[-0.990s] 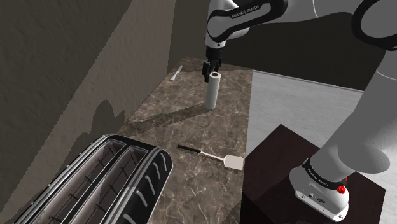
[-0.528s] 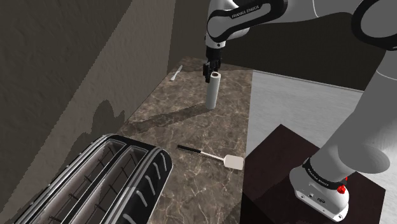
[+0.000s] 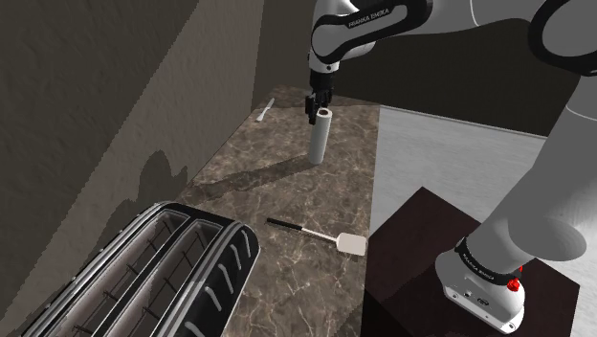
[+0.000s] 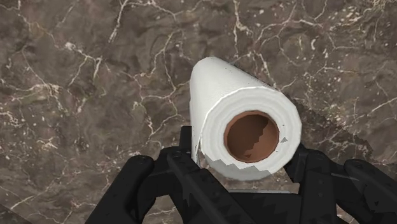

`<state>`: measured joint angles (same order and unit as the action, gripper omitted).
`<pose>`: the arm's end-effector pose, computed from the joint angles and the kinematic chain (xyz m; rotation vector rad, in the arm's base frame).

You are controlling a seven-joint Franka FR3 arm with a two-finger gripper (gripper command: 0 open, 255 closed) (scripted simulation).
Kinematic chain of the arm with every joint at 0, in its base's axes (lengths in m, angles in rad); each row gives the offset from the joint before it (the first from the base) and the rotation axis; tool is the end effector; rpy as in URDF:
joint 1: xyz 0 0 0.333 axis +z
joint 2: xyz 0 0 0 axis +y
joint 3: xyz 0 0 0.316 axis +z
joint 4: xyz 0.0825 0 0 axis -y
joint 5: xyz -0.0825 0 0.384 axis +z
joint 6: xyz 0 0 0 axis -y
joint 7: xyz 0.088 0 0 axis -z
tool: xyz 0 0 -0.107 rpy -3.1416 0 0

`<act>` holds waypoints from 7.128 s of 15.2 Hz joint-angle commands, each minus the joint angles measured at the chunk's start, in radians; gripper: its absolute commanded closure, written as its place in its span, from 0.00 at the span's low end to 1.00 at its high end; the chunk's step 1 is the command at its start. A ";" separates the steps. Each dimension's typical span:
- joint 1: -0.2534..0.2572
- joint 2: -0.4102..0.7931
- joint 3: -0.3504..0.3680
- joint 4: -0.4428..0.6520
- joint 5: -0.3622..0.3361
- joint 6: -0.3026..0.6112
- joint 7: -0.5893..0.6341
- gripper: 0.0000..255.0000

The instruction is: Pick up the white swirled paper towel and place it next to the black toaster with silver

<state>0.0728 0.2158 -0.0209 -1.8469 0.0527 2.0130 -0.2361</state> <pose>0.6073 0.0353 0.4042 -3.0668 -0.4082 0.0704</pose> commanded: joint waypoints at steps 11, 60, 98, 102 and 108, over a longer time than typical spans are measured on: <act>0.000 -0.036 0.000 0.087 -0.003 -0.124 0.006 1.00; 0.018 0.078 0.008 0.893 -0.001 -0.814 0.067 1.00; 0.395 -0.418 0.497 0.279 0.108 -0.621 0.936 1.00; 0.433 -0.365 0.576 0.334 0.094 -0.615 1.054 1.00; 0.512 -0.231 0.702 0.462 0.020 -0.616 1.251 1.00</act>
<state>0.5709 -0.0428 0.6607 -1.4104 0.0900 1.3976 0.9785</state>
